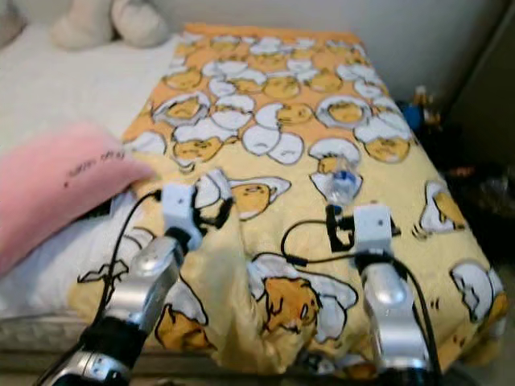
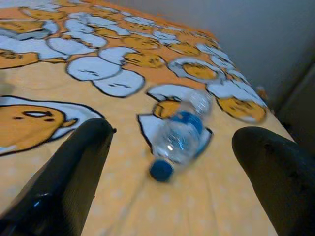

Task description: Clean up the room

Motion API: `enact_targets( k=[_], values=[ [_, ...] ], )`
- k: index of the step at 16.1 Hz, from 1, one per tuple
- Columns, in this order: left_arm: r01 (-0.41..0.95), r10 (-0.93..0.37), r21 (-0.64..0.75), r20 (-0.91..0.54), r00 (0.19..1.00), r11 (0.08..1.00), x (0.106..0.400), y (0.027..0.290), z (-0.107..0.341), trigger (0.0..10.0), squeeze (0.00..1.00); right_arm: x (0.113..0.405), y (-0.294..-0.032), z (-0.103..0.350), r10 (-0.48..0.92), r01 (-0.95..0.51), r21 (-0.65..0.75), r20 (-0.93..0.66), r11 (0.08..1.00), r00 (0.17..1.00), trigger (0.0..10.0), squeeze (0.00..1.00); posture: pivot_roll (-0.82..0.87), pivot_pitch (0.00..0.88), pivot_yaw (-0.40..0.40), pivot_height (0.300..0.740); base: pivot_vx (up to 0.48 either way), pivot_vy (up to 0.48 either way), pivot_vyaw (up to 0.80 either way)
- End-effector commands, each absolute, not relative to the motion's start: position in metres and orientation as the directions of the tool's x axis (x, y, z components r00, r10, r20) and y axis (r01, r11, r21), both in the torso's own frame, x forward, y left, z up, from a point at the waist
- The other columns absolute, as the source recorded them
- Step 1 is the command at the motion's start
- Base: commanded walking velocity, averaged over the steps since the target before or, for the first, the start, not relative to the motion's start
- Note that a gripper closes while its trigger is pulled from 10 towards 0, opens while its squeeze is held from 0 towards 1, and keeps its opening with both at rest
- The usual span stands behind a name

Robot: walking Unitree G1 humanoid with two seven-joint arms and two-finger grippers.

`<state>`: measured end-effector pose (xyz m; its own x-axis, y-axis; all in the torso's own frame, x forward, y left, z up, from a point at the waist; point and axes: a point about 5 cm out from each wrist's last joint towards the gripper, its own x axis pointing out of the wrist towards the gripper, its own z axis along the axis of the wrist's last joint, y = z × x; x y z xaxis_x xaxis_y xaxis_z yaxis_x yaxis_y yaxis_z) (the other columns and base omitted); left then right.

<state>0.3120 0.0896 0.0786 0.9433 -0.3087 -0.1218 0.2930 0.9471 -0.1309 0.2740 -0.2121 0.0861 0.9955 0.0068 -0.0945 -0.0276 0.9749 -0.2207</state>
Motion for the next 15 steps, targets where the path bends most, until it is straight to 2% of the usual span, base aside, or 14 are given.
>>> enact_targets(
  k=[1, 5, 15],
  values=[
    [0.263, -0.271, -0.096, -0.079, 0.959, 0.96, 0.311, 0.095, 0.088, 10.0, 0.0, 0.281, -0.212, 0.085, 0.039, -0.061, -0.223, -0.103, 0.973, 0.994, 10.0, 0.0, -0.11, 0.0, -0.065, 0.73, 0.0, 0.0, 0.0],
    [0.275, -0.278, -0.058, -0.054, 0.959, 0.96, 0.31, 0.1, 0.093, 10.0, 0.0, 0.294, -0.206, 0.086, 0.07, -0.089, -0.206, -0.096, 0.975, 0.993, 10.0, 0.0, -0.07, 0.0, -0.072, 0.73, 0.0, 0.0, 0.0],
    [0.446, -0.45, -0.065, -0.047, 0.892, 0.892, 0.319, 0.077, 0.1, 10.0, 0.0, 0.284, -0.206, 0.083, 0.01, -0.018, -0.2, -0.041, 0.98, 0.999, 10.0, 0.0, -0.17, 0.0, 0.031, 0.73, 0.48, 0.0, 0.0]
  ],
)
